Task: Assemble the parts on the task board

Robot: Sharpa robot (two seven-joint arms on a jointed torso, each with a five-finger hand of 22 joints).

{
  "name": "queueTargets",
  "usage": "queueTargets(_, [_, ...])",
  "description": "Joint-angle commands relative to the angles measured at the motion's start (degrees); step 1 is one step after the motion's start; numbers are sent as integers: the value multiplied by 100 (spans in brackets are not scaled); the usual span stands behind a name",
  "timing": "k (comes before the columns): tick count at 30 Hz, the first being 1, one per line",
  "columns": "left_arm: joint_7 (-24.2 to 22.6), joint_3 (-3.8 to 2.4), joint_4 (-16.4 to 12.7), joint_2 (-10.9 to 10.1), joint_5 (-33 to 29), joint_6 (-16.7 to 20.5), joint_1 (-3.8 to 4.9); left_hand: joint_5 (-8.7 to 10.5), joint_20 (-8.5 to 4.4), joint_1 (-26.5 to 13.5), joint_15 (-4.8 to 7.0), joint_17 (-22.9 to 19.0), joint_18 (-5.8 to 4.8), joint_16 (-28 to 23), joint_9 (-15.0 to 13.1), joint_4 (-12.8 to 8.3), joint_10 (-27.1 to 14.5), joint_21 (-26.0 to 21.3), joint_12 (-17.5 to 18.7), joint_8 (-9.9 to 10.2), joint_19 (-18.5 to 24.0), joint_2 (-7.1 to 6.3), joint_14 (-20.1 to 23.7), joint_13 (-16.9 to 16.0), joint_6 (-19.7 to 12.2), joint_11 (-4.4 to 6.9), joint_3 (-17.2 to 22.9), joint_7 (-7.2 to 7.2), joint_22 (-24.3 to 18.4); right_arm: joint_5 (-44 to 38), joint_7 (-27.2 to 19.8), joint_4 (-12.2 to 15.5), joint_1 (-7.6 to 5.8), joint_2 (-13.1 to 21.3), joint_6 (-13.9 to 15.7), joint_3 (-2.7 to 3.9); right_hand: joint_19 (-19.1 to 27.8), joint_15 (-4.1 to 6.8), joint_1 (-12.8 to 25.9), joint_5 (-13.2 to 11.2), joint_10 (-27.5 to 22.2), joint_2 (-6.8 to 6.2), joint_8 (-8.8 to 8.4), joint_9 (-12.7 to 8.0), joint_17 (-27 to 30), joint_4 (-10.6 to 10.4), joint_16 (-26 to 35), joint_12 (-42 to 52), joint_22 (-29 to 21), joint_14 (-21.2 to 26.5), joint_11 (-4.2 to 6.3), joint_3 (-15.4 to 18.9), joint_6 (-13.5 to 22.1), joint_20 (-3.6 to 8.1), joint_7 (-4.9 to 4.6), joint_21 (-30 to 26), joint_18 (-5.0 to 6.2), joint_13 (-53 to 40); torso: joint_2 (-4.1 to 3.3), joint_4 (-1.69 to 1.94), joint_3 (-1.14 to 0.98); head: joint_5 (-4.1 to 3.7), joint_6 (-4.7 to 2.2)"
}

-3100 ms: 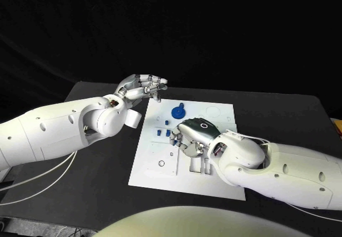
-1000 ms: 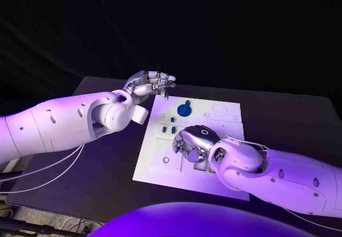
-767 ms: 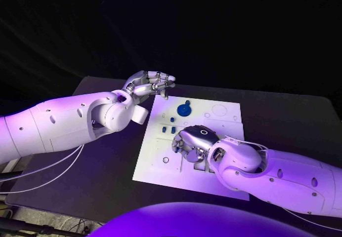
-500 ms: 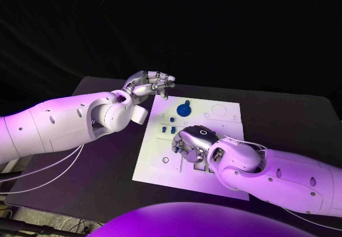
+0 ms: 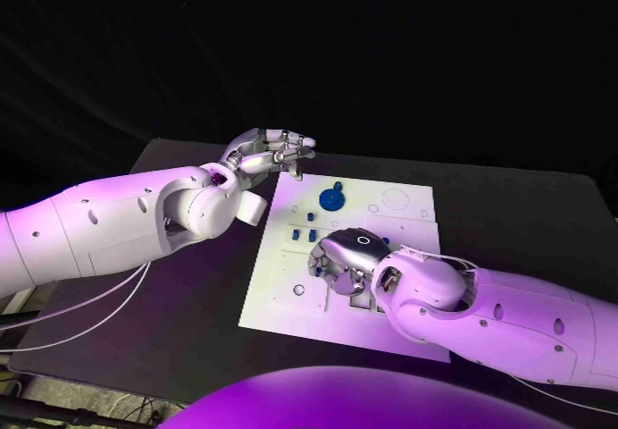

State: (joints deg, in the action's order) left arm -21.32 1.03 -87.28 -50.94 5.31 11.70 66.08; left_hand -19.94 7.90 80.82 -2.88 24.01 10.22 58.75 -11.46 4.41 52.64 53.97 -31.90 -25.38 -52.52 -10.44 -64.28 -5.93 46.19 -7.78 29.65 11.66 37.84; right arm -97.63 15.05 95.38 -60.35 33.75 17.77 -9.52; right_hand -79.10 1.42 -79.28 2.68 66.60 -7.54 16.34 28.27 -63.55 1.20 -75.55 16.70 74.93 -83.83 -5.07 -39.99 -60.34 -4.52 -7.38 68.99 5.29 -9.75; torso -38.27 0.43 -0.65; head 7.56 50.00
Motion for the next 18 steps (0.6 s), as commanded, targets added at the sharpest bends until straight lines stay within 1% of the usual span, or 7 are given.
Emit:
queueTargets(1, [-15,-3,-14,7,11,-64,4,-20,38,-32,-12,-8,31,-31,6,-29,-56,-32,36,33,24,-4,46,8,-40,-7,7,66,-8,-23,-17,-35,25,5,-236,-28,-17,-52,114,185,60,1,-114,12,-34,22,-46,-33,413,-76,148,107,203,-37,-51,6,-61,-28,4,-3,-1,6,0])
queueTargets(2, [-14,-3,-13,8,11,-64,4,-20,38,-32,-12,-8,31,-31,6,-29,-56,-32,36,33,24,-4,46,8,-40,-7,7,66,-8,-18,-13,-36,25,7,-215,-29,-15,-61,129,200,19,-4,-143,14,-43,31,-50,-44,414,-78,137,155,236,-48,-61,-1,-59,-39,4,-2,-2,-8,0])
queueTargets(7, [-9,-3,-12,9,11,-66,4,-20,38,-32,-12,-8,31,-31,6,-29,-56,-32,36,33,24,-4,46,8,-40,-7,7,66,-8,-20,49,-32,25,29,-90,-31,-21,-81,196,266,-97,-49,-272,-5,-96,39,-79,-70,427,-90,120,318,393,-75,-61,-1,-59,-77,0,0,-4,2,0])
queueTargets(8, [-8,-3,-11,8,11,-66,4,-20,38,-32,-12,-8,31,-31,6,-29,-56,-32,36,33,24,-4,46,8,-40,-7,7,66,-8,-20,57,-29,25,35,-64,-31,-15,-83,204,280,-122,-62,-304,-11,-96,45,-79,-73,422,-89,119,350,427,-79,-58,-17,-55,-88,-1,1,-4,-7,0])
queueTargets(15, [1,-3,-9,7,11,-76,4,-20,38,-32,-12,-8,31,-31,6,-29,-56,-32,36,33,24,-4,46,8,-40,-7,7,66,-8,-21,90,28,25,90,180,-31,47,-97,250,302,-326,-145,-483,-56,-33,62,-34,-104,373,-55,101,451,660,-95,-67,-147,-30,-112,-2,-1,-4,-9,0])
queueTargets(16, [3,-3,-9,7,11,-77,4,-20,38,-32,-12,-8,31,-31,6,-29,-56,-32,36,33,24,-4,46,8,-40,-7,7,66,-8,-21,95,45,25,104,208,-31,57,-101,267,309,-375,-172,-533,-69,-17,62,-22,-109,366,-45,100,469,732,-100,-62,-170,-27,-114,-1,-1,-4,-10,0])
queueTargets(18, [3,-3,-8,7,11,-78,4,-21,40,-32,-14,-10,31,-32,8,-33,-64,-33,37,36,27,3,51,11,-45,-10,9,69,-8,-22,105,63,25,120,243,-31,75,-105,302,325,-413,-190,-565,-75,-1,42,-11,-109,352,-35,95,493,775,-104,-48,-207,-20,-117,-1,-1,-3,-12,0])
